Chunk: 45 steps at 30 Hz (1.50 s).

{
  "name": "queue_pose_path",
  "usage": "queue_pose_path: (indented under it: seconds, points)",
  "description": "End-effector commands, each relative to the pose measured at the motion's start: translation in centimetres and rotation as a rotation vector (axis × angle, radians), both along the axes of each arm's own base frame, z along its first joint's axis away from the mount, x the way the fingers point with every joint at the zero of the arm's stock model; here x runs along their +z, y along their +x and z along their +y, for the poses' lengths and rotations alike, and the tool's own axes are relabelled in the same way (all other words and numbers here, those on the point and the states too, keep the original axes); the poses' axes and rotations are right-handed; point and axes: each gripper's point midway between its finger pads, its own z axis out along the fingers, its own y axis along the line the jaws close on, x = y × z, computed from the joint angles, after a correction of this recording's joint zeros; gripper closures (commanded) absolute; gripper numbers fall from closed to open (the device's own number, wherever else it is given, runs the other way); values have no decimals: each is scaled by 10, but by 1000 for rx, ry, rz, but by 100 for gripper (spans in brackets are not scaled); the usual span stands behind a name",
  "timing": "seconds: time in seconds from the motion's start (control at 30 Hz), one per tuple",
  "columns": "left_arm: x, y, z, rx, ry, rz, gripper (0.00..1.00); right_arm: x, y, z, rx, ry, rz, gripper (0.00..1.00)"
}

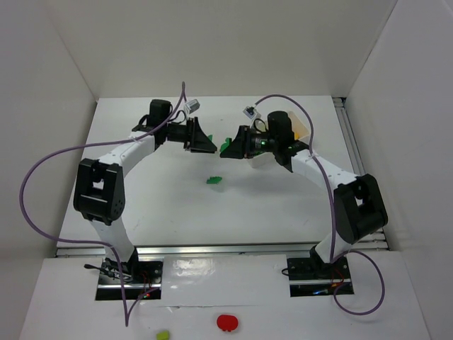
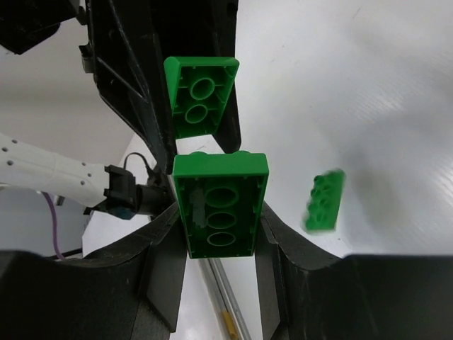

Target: Sort the legos into containers by color

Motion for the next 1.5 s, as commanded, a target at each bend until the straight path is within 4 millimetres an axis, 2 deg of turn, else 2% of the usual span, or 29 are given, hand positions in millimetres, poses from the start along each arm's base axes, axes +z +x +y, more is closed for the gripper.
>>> queue_pose_path:
  seconds: [0.0, 0.17, 0.23, 0.33, 0.37, 0.43, 0.53, 0.6, 0.67, 0.7, 0.73, 0.77, 0.8, 0.87, 0.9, 0.93, 1.0, 1.07, 1.1, 1.13, 1.17, 1.2, 1.3, 1.33, 1.4, 1.47]
  points:
    - [-22, 7, 3, 20, 55, 6, 100, -12, 4, -5, -25, -52, -12, 99]
    - [-75, 20, 11, 116, 217, 112, 100, -33, 10, -12, -59, -130, 4, 99]
    - [-87, 21, 14, 141, 259, 144, 100, -41, 10, -14, -79, -179, 15, 99]
    - [-116, 23, 30, 234, 413, 196, 100, -49, 11, -21, -113, -249, 7, 99]
    - [-130, 31, 43, 302, 518, 182, 100, -45, 15, -24, -132, -263, -13, 99]
    - [-142, 28, 57, 353, 664, 202, 100, -51, 17, -31, -165, -309, 0, 99]
    - [-161, 38, 77, 456, 942, 131, 100, -52, 25, -44, -240, -379, -4, 99]
    - [-170, 34, 87, 458, 1069, 116, 100, -65, 30, -49, -265, -445, -3, 99]
    - [-182, 37, 87, 442, 1131, 135, 94, -69, 28, -45, -264, -472, 4, 98]
    - [-189, 32, 89, 428, 1190, 148, 91, -72, 28, -47, -267, -489, 3, 98]
    - [-188, 35, 85, 431, 1206, 142, 89, -68, 29, -44, -268, -488, -10, 98]
    - [-199, 34, 87, 419, 1236, 163, 79, -68, 29, -44, -268, -488, -10, 98]
    - [-200, 31, 80, 396, 1227, 167, 74, -68, 29, -44, -268, -488, -10, 98]
    - [-199, 31, 72, 370, 1185, 164, 64, -66, 27, -45, -269, -486, -13, 98]
    - [-194, 30, 67, 362, 1159, 164, 46, -67, 28, -46, -276, -491, -14, 98]
    - [-194, 32, 67, 367, 1154, 157, 38, -67, 28, -46, -277, -491, -14, 98]
    - [-179, 34, 65, 369, 1132, 132, 25, -63, 27, -46, -278, -486, -22, 98]
    - [-163, 38, 62, 372, 1109, 100, 23, -68, 24, -48, -275, -496, -7, 98]
    - [-155, 39, 64, 372, 1097, 94, 23, -63, 22, -47, -259, -485, -20, 98]
    - [-134, 45, 60, 387, 1062, 48, 23, -56, 21, -43, -246, -461, -33, 98]
    - [-125, 44, 58, 388, 1040, 37, 23, -58, 19, -42, -232, -458, -39, 98]
    - [-112, 48, 58, 394, 1009, 10, 23, -52, 15, -40, -214, -438, -44, 98]
    - [-70, 42, 39, 334, 835, -60, 25, -43, 12, -36, -186, -403, -75, 98]
    - [-55, 43, 31, 307, 725, -69, 25, -39, 9, -32, -163, -380, -80, 98]
    - [-51, 36, 25, 271, 653, -82, 25, -28, 9, -29, -159, -353, -112, 98]
    - [-53, 41, 34, 304, 673, -70, 23, -27, 8, -28, -150, -347, -110, 98]
